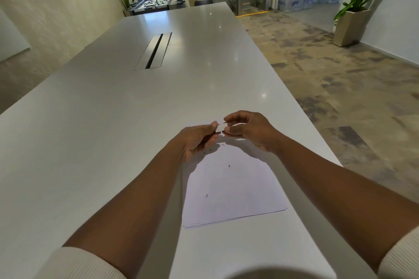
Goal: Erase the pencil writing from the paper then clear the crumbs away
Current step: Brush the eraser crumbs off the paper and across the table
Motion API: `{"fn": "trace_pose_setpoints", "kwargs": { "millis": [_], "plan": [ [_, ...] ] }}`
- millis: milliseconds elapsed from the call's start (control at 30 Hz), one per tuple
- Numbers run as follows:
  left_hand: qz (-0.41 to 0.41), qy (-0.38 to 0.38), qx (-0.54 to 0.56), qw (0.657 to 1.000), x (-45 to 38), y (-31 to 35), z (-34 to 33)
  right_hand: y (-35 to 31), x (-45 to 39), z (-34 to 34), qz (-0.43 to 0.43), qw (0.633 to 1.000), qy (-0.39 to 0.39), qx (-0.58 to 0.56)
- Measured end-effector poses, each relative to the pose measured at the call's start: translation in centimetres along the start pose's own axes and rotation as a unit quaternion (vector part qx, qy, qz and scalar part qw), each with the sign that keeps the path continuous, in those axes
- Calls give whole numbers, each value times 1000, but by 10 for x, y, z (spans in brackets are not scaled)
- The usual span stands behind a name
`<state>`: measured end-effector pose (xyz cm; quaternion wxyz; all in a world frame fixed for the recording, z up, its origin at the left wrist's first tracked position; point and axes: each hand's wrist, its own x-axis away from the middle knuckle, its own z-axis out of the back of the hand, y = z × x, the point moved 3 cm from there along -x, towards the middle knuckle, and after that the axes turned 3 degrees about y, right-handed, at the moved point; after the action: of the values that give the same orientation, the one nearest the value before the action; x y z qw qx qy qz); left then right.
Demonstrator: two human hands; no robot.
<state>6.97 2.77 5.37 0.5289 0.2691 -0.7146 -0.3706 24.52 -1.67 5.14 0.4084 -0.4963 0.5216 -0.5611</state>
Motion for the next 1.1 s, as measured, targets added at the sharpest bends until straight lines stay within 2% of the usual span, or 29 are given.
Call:
{"fn": "trace_pose_setpoints", "kwargs": {
  "millis": [100,267,500,600,667,733,867,967,1100],
  "plan": [
    [-9,23,-11,1000,-1,0,0,-1,0,-1,2,1000,-6,20],
    [-51,104,-57,992,-2,2,4,-7,-2,3,-4,1000,6,23],
    [-140,91,-139,976,-7,5,1,-12,-9,11,-5,998,60,11],
    [-185,146,-265,935,-14,12,1,-9,-9,11,-1,996,68,58],
    [-213,176,-307,911,-19,15,-1,-7,-8,10,5,995,59,83],
    [-221,167,-338,900,-26,14,-2,-5,-8,10,1,991,47,124],
    [-234,128,-340,902,-34,10,-3,0,-14,11,-5,983,63,175],
    [-260,170,-307,900,-38,8,2,1,-20,14,8,980,108,170],
    [-307,203,-307,878,-39,10,8,-1,-27,20,5,978,141,151]
  ]
}}
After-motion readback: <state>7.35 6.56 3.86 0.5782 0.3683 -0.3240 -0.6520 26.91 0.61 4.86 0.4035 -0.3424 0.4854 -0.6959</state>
